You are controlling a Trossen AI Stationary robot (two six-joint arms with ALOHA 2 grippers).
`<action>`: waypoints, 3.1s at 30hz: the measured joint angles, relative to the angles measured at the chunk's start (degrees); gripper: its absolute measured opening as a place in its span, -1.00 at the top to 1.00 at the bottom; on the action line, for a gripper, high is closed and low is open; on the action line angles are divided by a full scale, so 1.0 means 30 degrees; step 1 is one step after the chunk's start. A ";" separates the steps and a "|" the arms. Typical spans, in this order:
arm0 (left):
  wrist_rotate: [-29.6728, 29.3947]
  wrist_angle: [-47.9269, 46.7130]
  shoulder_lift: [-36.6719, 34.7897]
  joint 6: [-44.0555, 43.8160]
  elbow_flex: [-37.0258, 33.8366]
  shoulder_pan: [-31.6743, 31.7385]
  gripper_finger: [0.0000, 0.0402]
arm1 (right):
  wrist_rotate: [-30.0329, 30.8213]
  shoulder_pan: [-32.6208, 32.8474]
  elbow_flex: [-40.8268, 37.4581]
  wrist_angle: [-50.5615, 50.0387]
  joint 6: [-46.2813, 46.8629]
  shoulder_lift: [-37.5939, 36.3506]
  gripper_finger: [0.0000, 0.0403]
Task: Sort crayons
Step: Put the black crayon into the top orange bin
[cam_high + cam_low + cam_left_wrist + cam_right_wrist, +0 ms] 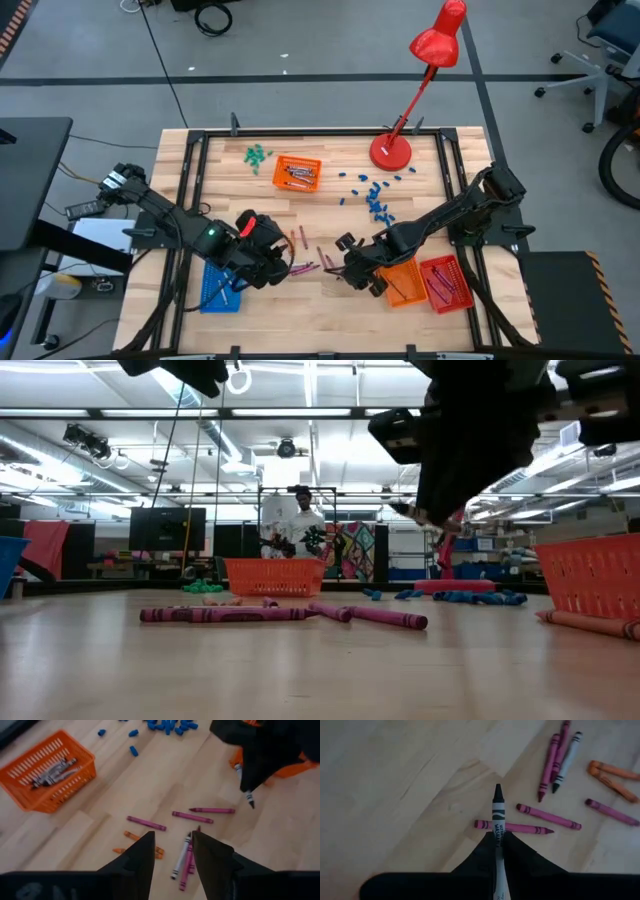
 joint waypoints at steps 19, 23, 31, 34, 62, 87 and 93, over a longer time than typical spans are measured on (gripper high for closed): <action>0.0830 0.0599 0.0948 0.5816 -0.0159 0.1215 0.29 | 0.1019 -0.0999 0.0029 0.0056 0.7617 -0.1103 0.86; 0.1579 0.3028 0.1447 0.7927 -0.1139 0.0704 0.29 | 0.1112 -0.1372 0.0029 0.1018 0.8007 -0.1103 0.86; 0.2031 1.2314 0.1450 1.1661 -0.4407 0.0393 0.29 | 0.1131 -0.1305 0.0984 0.1882 0.7684 -0.1234 0.86; 0.2127 1.5256 0.1443 1.2620 -0.5414 0.0629 0.29 | 0.1189 -0.1304 0.1261 0.1930 0.7356 -0.1234 0.86; 0.2340 1.8117 0.2406 1.3498 -0.5923 0.1780 0.29 | 0.1738 -0.1304 0.1304 0.2667 0.7829 -0.1234 0.86; 0.2346 1.7654 0.2406 1.3409 -0.5916 0.1962 0.84 | 0.1753 -0.1311 0.1290 0.2792 0.8244 -0.1222 0.83; 0.2339 1.7449 0.2404 1.3412 -0.5909 0.1962 0.81 | 0.1262 -0.1463 0.1290 0.2800 0.9074 -0.1220 0.65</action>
